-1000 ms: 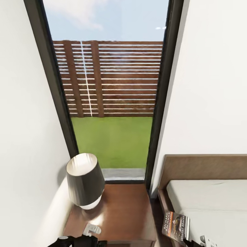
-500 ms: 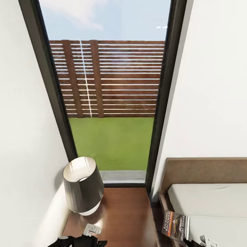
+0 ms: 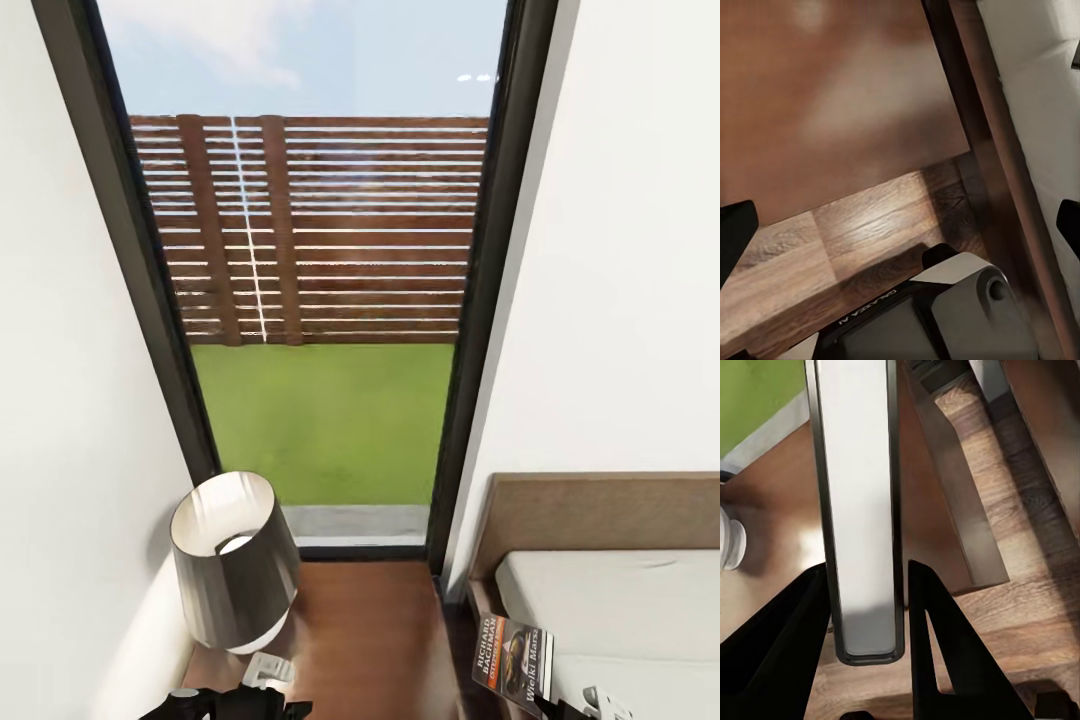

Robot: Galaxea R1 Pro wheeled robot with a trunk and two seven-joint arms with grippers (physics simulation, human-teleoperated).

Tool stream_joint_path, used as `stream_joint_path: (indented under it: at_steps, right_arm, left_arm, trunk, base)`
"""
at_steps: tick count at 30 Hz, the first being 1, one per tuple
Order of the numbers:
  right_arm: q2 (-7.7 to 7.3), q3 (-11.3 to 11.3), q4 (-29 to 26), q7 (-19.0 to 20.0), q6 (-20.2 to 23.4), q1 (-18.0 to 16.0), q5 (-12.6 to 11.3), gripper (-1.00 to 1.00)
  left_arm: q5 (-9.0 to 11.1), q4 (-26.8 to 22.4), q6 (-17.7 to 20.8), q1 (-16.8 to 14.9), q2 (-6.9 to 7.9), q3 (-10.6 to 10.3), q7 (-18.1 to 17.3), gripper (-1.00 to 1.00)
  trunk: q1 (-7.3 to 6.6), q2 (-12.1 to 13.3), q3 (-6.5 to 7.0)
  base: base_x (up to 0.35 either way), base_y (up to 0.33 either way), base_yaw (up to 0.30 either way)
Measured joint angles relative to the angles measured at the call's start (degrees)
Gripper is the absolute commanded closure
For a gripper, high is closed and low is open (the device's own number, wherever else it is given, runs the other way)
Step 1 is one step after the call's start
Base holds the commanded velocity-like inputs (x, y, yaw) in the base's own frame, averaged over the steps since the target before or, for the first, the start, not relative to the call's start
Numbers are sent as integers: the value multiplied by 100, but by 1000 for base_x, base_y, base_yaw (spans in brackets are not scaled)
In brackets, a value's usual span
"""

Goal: In the bedroom, move the book from the bed onto either nightstand, and place the two sandals side by side next to the bed.

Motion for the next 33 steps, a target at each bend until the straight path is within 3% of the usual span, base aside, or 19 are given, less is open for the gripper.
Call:
stream_joint_path:
  at_steps: [25, 28, 33]
  right_arm:
    - [1, 6, -105, 35, 9, -1, -7, 100]
    - [-93, -35, -743, 1058, 73, -7, -59, 100]
    - [-461, -18, -868, 1800, 178, -2, -45, 100]
  left_arm:
    - [3, 0, 0, -1, 0, 0, -2, -100]
    - [6, 1, 0, -1, 0, 0, -2, -100]
    - [7, 0, 0, 0, 0, 0, -2, -100]
  trunk:
    - [1, 0, 0]
    - [0, -1, 2]
    - [1, 0, 0]
  base:
    - [2, 0, 0]
    - [0, 0, 0]
    - [0, 0, 0]
